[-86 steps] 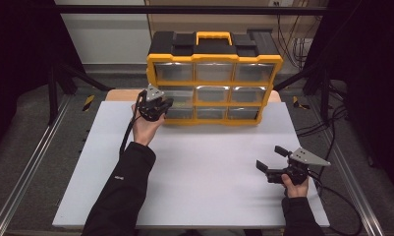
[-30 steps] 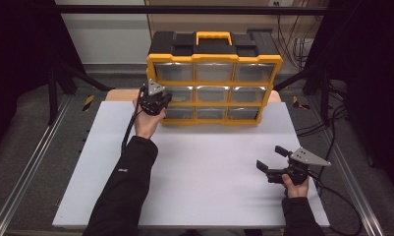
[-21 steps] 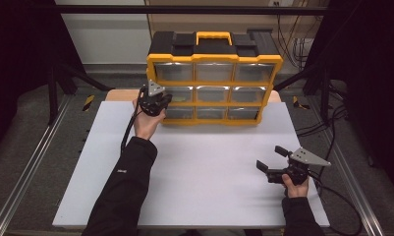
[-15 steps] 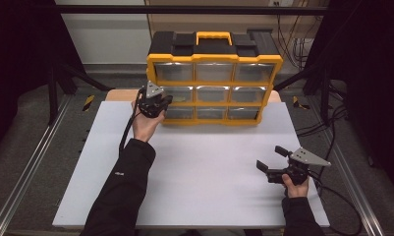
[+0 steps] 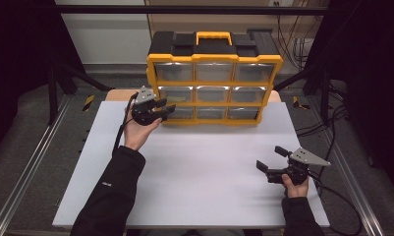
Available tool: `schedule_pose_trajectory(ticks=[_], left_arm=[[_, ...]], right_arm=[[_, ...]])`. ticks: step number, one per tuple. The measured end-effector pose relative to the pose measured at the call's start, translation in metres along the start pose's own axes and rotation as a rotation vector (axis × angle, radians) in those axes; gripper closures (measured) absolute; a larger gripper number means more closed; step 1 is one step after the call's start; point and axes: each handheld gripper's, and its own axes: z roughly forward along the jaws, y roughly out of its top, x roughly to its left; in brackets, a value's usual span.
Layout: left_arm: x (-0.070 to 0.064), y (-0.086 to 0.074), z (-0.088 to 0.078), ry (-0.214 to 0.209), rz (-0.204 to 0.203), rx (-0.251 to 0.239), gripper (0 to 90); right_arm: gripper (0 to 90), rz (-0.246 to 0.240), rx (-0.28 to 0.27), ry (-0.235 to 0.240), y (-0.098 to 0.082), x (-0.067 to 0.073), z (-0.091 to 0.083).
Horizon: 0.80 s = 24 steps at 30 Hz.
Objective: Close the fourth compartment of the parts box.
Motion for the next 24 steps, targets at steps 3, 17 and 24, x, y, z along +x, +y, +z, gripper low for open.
schedule_pose_trajectory(ticks=[3, 17, 24], left_arm=[[-0.002, -0.003, -0.006, -0.034, -0.021, -0.011, 44.2], [-0.011, -0.021, -0.040, -0.092, -0.060, -0.092, 13.5], [-0.014, -0.038, -0.056, -0.112, -0.064, -0.107, 5.6]], right_arm=[[0.5, 0.000, 0.002, -0.003, 0.000, 0.000, 0.000], [0.5, 0.006, 0.002, -0.002, 0.000, 0.001, 0.000], [0.5, 0.008, 0.005, -0.002, 0.000, 0.001, 0.000]])
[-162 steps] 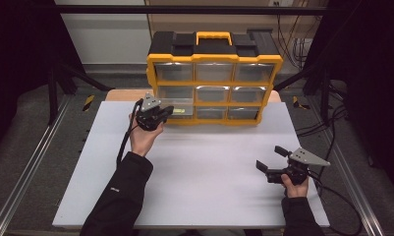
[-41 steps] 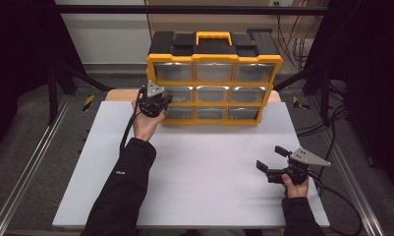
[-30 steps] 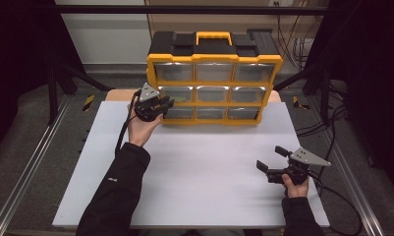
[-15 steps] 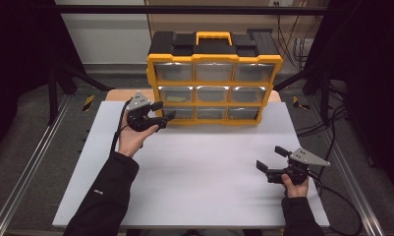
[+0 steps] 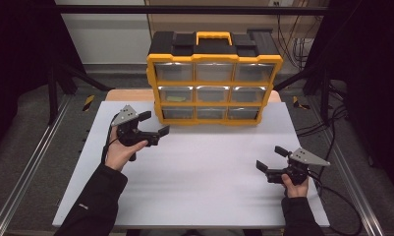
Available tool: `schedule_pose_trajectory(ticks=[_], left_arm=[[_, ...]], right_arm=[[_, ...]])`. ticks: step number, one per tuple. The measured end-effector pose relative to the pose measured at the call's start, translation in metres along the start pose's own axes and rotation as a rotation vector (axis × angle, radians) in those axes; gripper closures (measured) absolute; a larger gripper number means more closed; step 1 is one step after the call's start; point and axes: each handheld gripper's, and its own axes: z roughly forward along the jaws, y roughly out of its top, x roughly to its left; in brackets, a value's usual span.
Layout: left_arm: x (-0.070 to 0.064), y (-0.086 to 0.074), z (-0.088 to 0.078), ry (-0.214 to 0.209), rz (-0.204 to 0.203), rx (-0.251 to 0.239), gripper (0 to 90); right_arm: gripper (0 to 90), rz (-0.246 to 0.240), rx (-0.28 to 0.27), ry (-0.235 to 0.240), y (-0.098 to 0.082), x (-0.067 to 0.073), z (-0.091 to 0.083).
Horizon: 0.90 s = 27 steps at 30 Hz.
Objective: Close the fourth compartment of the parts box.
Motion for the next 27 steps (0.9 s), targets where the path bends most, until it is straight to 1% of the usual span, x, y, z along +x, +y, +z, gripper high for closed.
schedule_pose_trajectory(ticks=[5, 7, 11, 14, 15, 19, 21, 23, 24, 25, 27], left_arm=[[-0.002, -0.014, -0.011, 0.000, 0.008, -0.020, 4.0], [-0.002, -0.020, -0.015, 0.002, 0.001, -0.034, 4.0], [-0.001, -0.031, -0.023, 0.017, -0.001, -0.047, 3.9], [-0.002, -0.041, -0.030, 0.030, 0.011, -0.053, 3.8], [-0.001, -0.044, -0.033, 0.034, 0.009, -0.057, 4.0], [0.001, -0.058, -0.040, 0.053, 0.003, -0.057, 3.8], [0.001, -0.063, -0.044, 0.068, 0.008, -0.061, 3.6], [0.002, -0.067, -0.047, 0.072, 0.000, -0.066, 3.9], [0.003, -0.069, -0.048, 0.075, -0.004, -0.065, 3.9], [0.004, -0.071, -0.049, 0.081, -0.004, -0.054, 3.8], [0.005, -0.074, -0.050, 0.086, -0.005, -0.058, 4.0]], right_arm=[[0.5, 0.000, 0.002, -0.003, 0.000, 0.000, 0.000], [0.5, 0.005, 0.004, -0.001, 0.000, 0.000, 0.000], [0.5, 0.002, 0.003, -0.002, 0.000, 0.000, 0.000], [0.5, 0.000, 0.002, -0.002, 0.000, 0.000, 0.000], [0.5, 0.003, 0.004, -0.002, 0.000, 0.000, 0.000], [0.5, 0.006, 0.004, -0.001, 0.000, 0.000, 0.000], [0.5, 0.004, 0.005, -0.001, 0.000, 0.000, 0.000], [0.5, 0.003, 0.005, 0.000, 0.000, 0.000, 0.001], [0.5, 0.003, 0.004, 0.000, 0.000, 0.000, 0.001], [0.5, 0.003, 0.005, 0.000, 0.000, 0.000, 0.001], [0.5, 0.003, 0.007, -0.001, 0.000, 0.000, 0.001]])
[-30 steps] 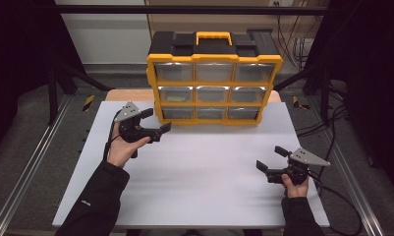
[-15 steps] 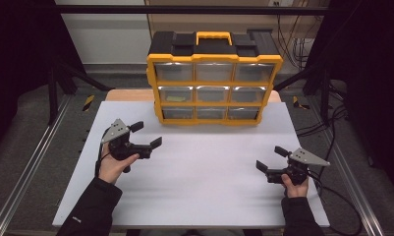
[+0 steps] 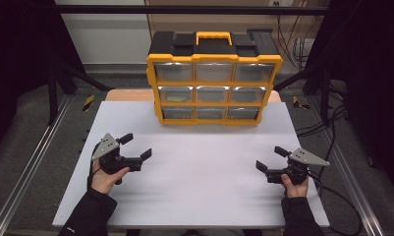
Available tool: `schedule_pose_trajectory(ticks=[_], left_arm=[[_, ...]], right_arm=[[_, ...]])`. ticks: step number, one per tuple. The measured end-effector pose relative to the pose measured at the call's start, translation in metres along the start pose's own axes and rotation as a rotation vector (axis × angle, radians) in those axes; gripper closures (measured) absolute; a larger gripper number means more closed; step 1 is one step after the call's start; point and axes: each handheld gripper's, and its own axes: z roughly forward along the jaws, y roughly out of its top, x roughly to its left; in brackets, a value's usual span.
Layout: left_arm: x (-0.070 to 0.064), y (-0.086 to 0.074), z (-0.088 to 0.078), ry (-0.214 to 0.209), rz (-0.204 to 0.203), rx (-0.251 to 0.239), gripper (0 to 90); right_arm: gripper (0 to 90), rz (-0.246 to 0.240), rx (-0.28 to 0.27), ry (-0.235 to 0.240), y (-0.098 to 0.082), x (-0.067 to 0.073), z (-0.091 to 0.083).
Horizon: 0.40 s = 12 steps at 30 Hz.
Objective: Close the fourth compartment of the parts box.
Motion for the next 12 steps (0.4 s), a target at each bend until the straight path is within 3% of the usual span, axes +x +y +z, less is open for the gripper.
schedule_pose_trajectory(ticks=[5, 8, 12], left_arm=[[0.0051, -0.0072, -0.0038, 0.010, -0.009, 0.002, 4.0], [0.0062, -0.0091, -0.0054, 0.024, -0.010, 0.031, 3.9], [0.0059, -0.0082, -0.0076, 0.027, -0.013, 0.019, 4.0]], right_arm=[[0.5, -0.004, 0.000, 0.001, -0.0001, -0.0002, 0.0003], [0.5, -0.001, 0.000, 0.001, -0.0002, -0.0001, 0.0004], [0.5, -0.005, 0.003, 0.004, -0.0005, -0.0001, 0.0011]])
